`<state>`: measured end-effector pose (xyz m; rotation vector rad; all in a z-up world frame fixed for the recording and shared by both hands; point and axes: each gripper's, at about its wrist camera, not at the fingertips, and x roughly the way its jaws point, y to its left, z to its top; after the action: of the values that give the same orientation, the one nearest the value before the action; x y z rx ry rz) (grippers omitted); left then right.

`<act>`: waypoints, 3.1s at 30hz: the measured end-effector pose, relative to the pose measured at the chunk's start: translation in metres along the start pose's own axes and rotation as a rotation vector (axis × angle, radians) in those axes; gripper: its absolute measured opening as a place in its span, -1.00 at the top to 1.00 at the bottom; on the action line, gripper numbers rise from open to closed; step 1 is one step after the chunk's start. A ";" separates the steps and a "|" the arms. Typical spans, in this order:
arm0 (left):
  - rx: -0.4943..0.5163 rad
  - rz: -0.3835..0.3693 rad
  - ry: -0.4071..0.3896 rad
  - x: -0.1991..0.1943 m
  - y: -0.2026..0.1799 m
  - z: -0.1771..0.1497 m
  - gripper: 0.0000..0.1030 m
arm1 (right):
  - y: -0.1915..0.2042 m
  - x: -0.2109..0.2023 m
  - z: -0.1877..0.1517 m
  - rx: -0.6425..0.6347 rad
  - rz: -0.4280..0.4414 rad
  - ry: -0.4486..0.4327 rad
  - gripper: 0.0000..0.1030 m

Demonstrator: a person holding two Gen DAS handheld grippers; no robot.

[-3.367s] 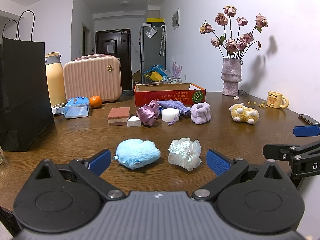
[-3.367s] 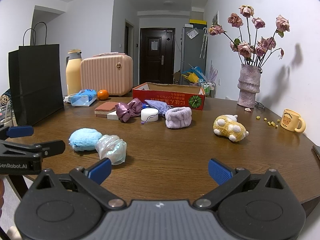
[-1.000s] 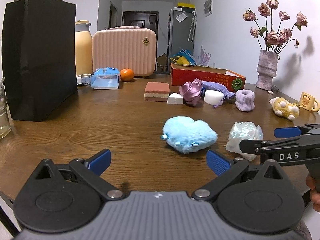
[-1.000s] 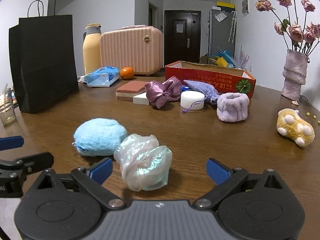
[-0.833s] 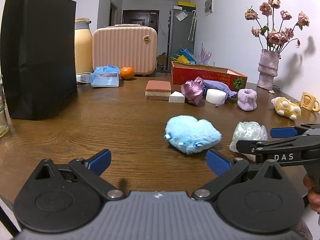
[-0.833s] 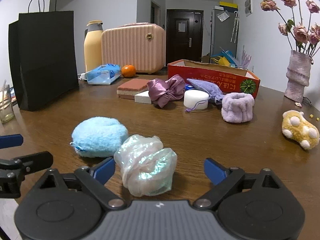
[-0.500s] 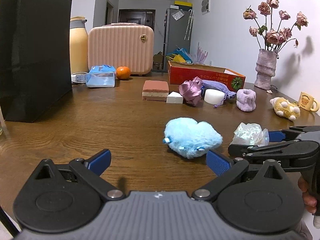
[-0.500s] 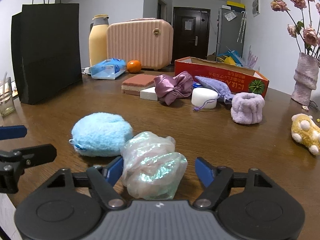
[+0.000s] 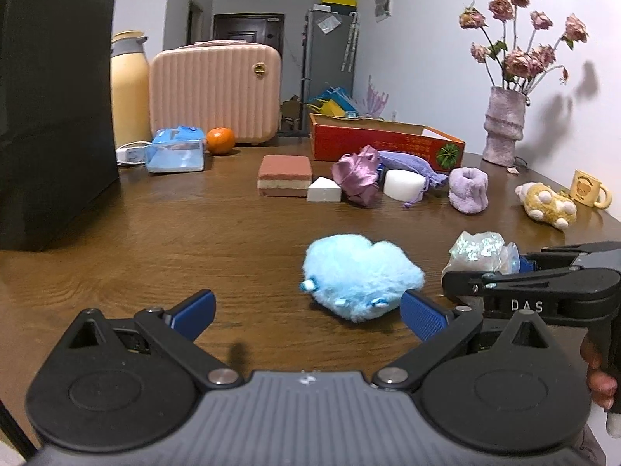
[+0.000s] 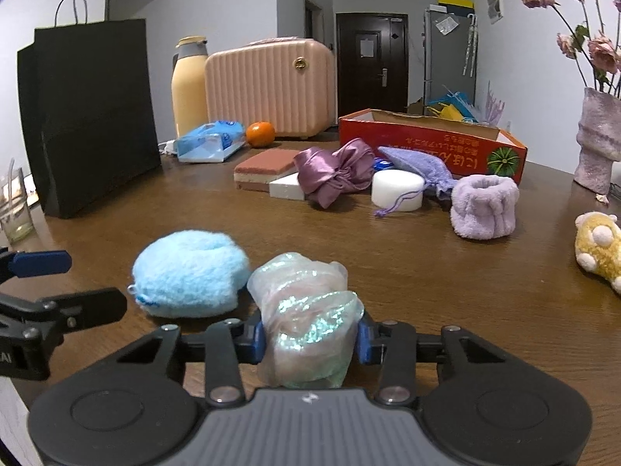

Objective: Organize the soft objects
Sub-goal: 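Grasp the clear puff with the right tool while the left tool grasps the blue plush, then carry the blue plush and clear puff in both tools toward the cardboard box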

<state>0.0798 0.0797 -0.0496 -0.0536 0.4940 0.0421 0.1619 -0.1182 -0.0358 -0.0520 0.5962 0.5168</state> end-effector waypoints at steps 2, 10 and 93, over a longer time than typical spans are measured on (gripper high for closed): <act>0.014 -0.006 0.002 0.003 -0.003 0.003 -1.00 | -0.004 -0.002 0.001 0.007 -0.002 -0.006 0.20; 0.054 -0.049 0.043 0.018 -0.013 0.018 -1.00 | -0.025 -0.011 0.002 0.024 -0.045 -0.037 0.20; 0.108 -0.181 0.026 0.074 -0.065 0.095 -0.65 | -0.110 -0.039 0.037 0.132 -0.207 -0.135 0.19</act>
<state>0.1929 0.0223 0.0018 0.0067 0.5146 -0.1624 0.2065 -0.2242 0.0055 0.0462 0.4848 0.2766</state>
